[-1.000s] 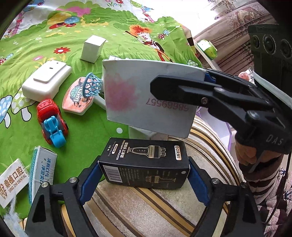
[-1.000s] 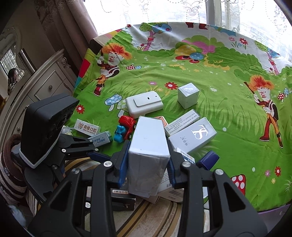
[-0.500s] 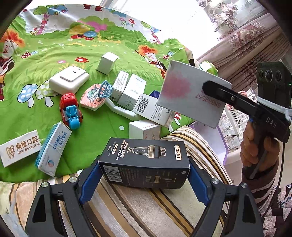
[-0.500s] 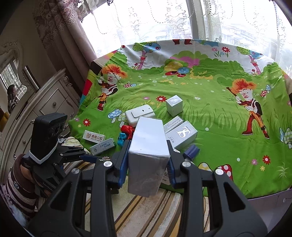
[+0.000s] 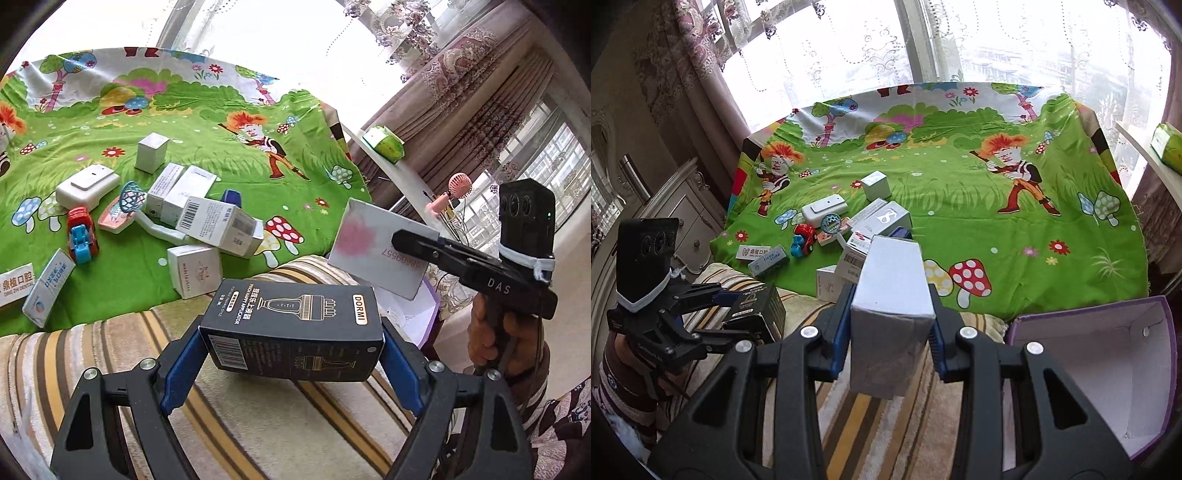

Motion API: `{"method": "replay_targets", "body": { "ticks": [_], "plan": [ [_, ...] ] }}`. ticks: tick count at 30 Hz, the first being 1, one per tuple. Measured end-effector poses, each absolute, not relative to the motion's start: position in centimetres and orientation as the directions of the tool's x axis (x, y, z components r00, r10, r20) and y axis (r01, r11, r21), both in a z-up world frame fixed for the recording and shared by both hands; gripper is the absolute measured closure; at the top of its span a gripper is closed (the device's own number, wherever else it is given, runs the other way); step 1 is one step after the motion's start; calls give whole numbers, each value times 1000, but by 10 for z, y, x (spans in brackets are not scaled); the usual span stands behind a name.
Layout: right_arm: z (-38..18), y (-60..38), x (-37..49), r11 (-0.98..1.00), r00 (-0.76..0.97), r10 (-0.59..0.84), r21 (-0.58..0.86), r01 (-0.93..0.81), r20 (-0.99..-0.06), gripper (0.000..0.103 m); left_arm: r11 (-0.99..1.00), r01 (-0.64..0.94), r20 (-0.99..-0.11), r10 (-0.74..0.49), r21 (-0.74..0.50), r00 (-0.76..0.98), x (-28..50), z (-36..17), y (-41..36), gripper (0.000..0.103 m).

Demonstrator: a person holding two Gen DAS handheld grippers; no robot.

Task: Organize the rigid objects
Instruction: 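Carry both boxes into the purple box and open both tools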

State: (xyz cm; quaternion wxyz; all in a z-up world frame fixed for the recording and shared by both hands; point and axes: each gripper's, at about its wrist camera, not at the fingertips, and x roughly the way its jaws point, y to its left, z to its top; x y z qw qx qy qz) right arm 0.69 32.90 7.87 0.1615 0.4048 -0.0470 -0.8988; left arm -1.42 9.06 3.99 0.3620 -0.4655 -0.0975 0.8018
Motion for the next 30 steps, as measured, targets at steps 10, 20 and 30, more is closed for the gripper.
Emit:
{"method": "replay_targets", "body": {
  "ticks": [10, 20, 30],
  "plan": [
    [53, 421, 57, -981, -651, -158, 195, 17, -743, 62, -692, -576, -693, 666, -435, -276, 2, 50, 159, 16],
    [44, 477, 81, -979, -668, -2, 138, -150, -744, 62, -653, -654, -722, 653, -382, -230, 8, 53, 229, 16],
    [37, 528, 97, -948, -659, 99, 131, -291, -745, 61, -615, -712, -740, 642, -339, -201, 2, 55, 291, 15]
  ]
}}
